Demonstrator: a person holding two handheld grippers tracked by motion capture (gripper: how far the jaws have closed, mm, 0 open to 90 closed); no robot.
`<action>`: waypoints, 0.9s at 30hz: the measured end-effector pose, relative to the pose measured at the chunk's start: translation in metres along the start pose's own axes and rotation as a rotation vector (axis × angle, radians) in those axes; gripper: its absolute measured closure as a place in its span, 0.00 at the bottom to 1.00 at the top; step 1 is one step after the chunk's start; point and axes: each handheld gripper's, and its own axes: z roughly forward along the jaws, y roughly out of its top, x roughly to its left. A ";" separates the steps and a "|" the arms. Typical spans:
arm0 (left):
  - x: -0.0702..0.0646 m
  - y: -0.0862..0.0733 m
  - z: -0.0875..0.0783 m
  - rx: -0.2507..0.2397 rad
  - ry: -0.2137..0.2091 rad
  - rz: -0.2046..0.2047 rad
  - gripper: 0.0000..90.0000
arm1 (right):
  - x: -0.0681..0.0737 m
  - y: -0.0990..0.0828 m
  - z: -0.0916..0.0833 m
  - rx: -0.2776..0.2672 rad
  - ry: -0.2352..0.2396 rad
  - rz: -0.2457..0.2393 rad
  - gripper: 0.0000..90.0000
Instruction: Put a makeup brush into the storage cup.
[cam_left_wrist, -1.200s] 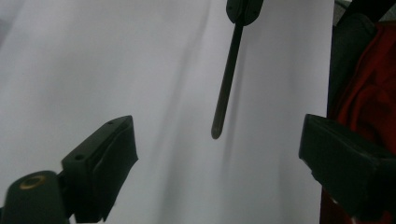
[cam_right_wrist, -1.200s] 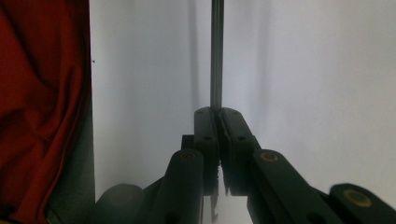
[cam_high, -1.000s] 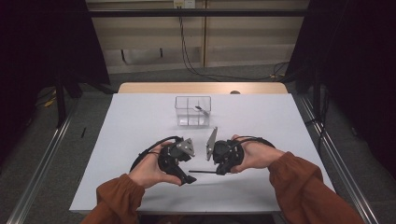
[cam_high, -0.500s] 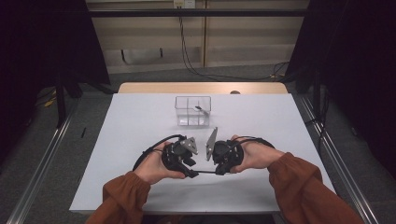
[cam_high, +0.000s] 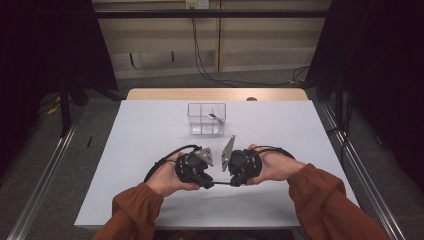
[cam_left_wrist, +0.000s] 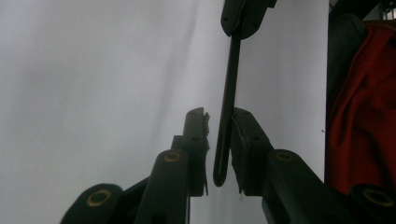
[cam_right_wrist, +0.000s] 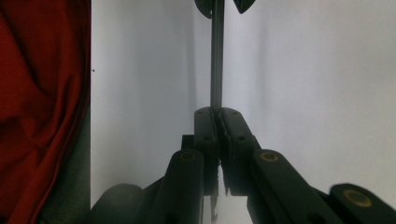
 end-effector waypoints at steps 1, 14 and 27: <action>0.000 0.000 0.000 -0.003 -0.001 0.000 0.89 | 0.000 -0.001 -0.001 -0.003 0.000 0.001 0.97; 0.000 0.003 0.001 -0.017 -0.029 0.027 0.94 | -0.001 -0.004 0.001 -0.011 -0.020 -0.007 0.95; 0.000 -0.001 -0.002 -0.037 -0.029 0.005 0.95 | -0.003 -0.010 0.000 -0.067 -0.030 0.012 0.81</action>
